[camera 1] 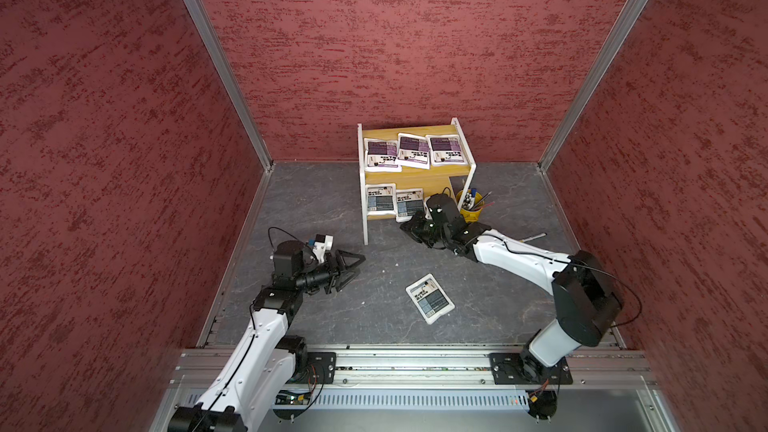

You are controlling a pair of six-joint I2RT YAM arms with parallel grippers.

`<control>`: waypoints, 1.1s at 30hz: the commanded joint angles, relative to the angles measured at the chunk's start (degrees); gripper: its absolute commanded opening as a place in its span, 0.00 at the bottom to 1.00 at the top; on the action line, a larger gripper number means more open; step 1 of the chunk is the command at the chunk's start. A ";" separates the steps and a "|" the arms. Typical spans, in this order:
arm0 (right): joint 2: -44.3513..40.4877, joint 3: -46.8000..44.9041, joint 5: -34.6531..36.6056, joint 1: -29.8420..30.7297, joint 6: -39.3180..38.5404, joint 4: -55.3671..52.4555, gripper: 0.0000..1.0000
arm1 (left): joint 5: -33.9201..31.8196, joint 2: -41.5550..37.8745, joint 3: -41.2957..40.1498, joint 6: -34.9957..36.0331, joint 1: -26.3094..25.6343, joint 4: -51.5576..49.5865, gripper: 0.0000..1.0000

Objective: Place the bagged coffee beans on the shelf by color
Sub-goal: Place the bagged coffee beans on the shelf.

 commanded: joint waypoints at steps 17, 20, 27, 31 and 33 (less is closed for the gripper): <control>4.48 6.39 -1.99 -3.30 -2.48 -0.19 0.06 | 0.76 -0.46 -0.82 1.94 0.62 -0.52 0.65; 4.20 6.06 -2.31 -3.38 -2.85 -0.57 0.06 | 0.85 -0.34 -0.91 1.88 0.71 -0.45 0.65; 0.98 4.84 -0.86 -3.59 -5.30 -3.73 0.07 | 0.98 0.02 -0.91 1.75 0.66 0.10 0.65; 0.93 5.22 -0.85 -4.40 -5.86 -4.38 0.07 | 1.17 -0.19 -0.82 1.64 0.71 0.09 0.65; 1.38 5.80 -0.85 -4.70 -6.19 -4.60 0.07 | 1.22 -0.46 -0.82 1.64 0.75 -0.16 0.65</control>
